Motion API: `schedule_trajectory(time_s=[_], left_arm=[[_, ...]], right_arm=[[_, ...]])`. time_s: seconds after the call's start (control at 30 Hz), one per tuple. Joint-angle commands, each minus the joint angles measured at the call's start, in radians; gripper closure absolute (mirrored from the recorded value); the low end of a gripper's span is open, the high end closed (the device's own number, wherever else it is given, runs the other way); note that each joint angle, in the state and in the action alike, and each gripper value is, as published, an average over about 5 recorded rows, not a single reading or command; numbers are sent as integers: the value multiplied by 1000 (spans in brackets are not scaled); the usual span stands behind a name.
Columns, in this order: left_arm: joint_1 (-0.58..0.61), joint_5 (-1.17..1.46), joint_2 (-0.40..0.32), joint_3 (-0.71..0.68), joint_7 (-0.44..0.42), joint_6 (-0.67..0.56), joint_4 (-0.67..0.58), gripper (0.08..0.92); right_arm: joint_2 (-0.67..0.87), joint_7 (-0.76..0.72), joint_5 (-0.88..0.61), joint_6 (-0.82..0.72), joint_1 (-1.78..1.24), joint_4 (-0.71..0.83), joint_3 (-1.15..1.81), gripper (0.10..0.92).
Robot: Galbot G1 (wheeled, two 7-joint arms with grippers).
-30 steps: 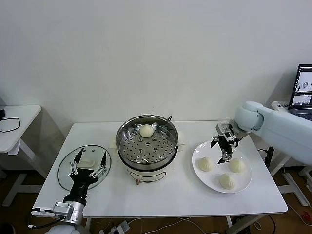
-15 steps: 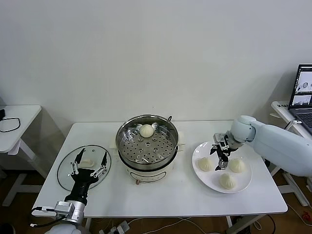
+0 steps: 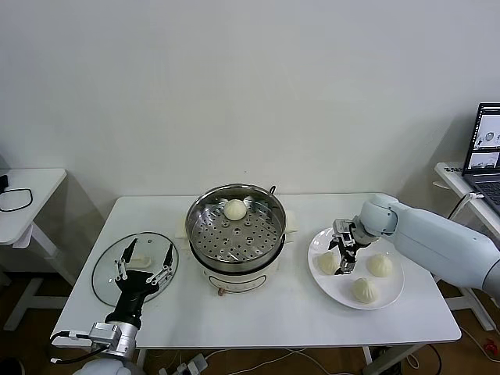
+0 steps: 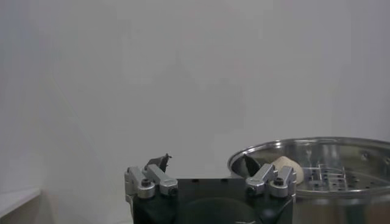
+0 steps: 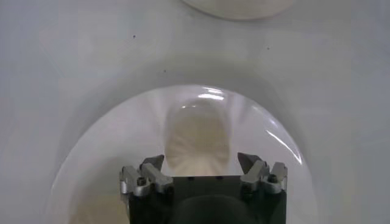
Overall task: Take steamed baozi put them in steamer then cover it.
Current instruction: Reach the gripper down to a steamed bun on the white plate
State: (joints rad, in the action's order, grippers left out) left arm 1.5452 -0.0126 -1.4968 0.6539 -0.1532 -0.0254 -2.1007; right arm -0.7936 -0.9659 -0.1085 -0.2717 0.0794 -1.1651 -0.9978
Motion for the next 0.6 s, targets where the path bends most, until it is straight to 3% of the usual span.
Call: schedule_trajectory(time_s=[0.03,0.17,0.43,0.6], left_arm=[[0,0,0,0,0,0,0,177],[0,0,0,2,1,0,0,177],[0,-1,-1,2,1,0,-3,177],[1,-2,-2,2,1,0,-6,177]], right_arm=[[-10,16,0,-1,-15,9,9,203],[-13,10,3,-7,-15,10,10,215],[-15,0,9,-9,-12,9,9,373],[1,-9,7,-12,-11,-3,12,380]])
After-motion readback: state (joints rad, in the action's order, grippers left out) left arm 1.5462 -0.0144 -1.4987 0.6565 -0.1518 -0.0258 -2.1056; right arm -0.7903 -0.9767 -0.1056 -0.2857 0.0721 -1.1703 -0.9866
